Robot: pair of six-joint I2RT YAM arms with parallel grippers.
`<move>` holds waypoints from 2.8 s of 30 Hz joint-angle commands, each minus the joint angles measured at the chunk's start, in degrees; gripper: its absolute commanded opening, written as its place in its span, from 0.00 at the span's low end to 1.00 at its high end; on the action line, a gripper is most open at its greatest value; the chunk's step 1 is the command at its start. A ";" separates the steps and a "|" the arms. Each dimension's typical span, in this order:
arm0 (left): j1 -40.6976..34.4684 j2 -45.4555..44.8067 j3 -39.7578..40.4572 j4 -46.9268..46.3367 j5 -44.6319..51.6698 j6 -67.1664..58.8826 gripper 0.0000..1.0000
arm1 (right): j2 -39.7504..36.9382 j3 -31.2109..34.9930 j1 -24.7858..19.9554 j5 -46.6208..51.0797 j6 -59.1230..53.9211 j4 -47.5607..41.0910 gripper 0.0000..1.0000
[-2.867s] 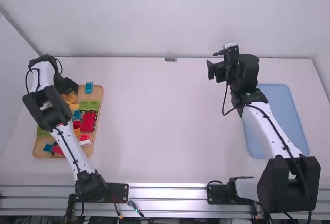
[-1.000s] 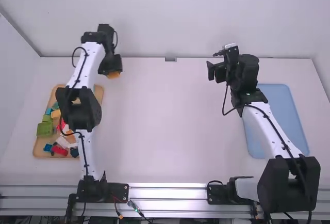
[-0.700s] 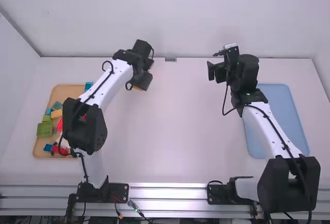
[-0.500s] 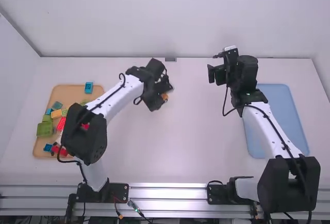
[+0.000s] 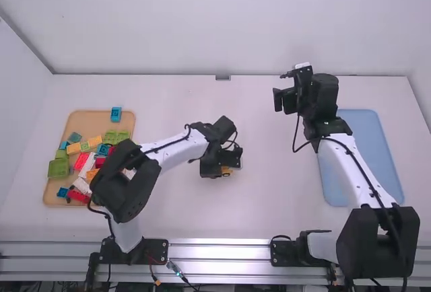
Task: Assemble lego blocks to make yellow taxi
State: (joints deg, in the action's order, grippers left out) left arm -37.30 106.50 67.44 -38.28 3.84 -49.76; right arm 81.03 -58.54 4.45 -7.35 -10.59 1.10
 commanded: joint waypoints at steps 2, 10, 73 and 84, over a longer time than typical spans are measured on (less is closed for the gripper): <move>-0.09 -0.52 -2.14 1.77 -0.26 -2.14 0.04 | -1.31 -2.16 -0.07 -0.33 0.11 0.13 0.99; 0.39 -0.52 -6.78 7.37 -0.37 -2.16 0.30 | -1.31 -2.16 0.00 -0.28 0.11 0.13 0.99; 72.24 10.32 37.35 -24.55 -1.70 27.80 0.99 | -1.20 -2.14 1.70 -0.31 0.26 4.44 0.99; 67.12 18.14 39.52 -21.20 -8.61 -17.97 0.99 | -1.20 -2.14 2.78 -0.31 0.28 4.63 0.99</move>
State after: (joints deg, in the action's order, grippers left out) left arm 30.94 124.40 108.03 -59.46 -1.37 -51.81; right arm 81.03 -58.54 6.57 -7.55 -10.66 5.43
